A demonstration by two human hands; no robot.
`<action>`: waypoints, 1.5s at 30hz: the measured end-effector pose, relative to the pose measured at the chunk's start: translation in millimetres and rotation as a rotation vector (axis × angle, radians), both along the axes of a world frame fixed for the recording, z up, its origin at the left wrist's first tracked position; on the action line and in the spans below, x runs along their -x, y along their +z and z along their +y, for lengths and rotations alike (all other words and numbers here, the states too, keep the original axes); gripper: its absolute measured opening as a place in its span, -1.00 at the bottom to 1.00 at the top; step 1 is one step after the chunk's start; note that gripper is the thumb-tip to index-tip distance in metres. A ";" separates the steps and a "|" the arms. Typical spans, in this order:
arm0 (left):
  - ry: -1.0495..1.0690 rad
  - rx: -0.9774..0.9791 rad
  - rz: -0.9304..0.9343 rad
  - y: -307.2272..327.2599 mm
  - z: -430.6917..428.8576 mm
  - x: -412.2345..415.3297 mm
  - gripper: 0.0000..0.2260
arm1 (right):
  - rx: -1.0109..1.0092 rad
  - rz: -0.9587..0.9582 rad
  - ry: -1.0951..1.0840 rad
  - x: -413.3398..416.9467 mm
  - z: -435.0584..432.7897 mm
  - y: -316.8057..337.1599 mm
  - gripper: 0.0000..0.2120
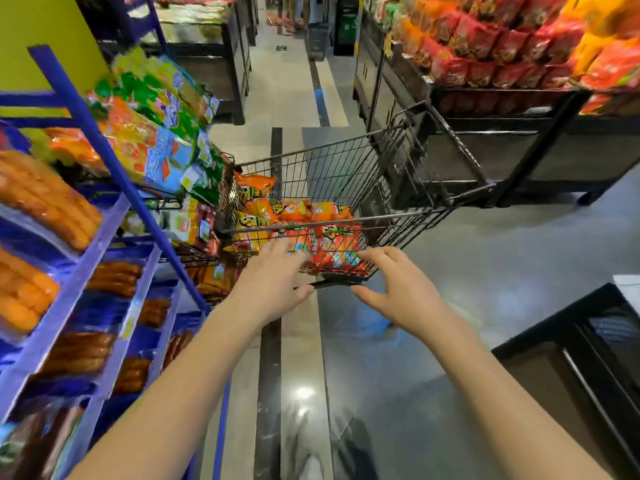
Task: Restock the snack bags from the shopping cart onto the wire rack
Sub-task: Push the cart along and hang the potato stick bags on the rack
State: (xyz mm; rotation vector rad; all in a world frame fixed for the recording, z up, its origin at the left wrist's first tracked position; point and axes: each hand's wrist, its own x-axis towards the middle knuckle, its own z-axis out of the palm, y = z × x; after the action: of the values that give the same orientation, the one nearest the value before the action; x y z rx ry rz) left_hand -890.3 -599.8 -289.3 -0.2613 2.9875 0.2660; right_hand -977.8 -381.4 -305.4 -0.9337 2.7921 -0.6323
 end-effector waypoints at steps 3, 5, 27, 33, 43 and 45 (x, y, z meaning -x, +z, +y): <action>-0.017 -0.018 -0.007 -3.5 -21.4 30.1 -0.43 | -0.010 -0.007 0.008 27.7 -22.3 -2.3 -0.41; -0.012 -0.041 -0.002 -6.1 -34.4 46.3 -0.43 | -0.004 -0.016 0.021 47.7 -38.2 -5.1 -0.40; 0.225 -0.042 -0.160 -46.8 -184.9 254.6 -0.42 | 0.014 -0.137 0.259 309.7 -218.5 -55.5 -0.35; 0.268 -0.072 -0.208 -63.1 -220.0 274.7 -0.41 | -0.008 -0.179 0.300 336.0 -260.0 -68.1 -0.37; 0.263 -0.154 -0.240 -93.4 -292.5 303.9 -0.46 | -0.083 -0.266 0.257 360.6 -331.7 -95.7 -0.37; 0.252 -0.166 -0.249 -103.1 -306.3 310.0 -0.45 | -0.094 -0.281 0.254 362.9 -346.7 -104.5 -0.38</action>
State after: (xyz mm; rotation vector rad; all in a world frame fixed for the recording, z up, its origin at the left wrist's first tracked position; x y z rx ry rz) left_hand -1200.3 -906.1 -392.4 -0.6055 2.6660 0.4675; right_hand -1340.7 -728.2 -409.9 -1.0655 2.3869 -0.5413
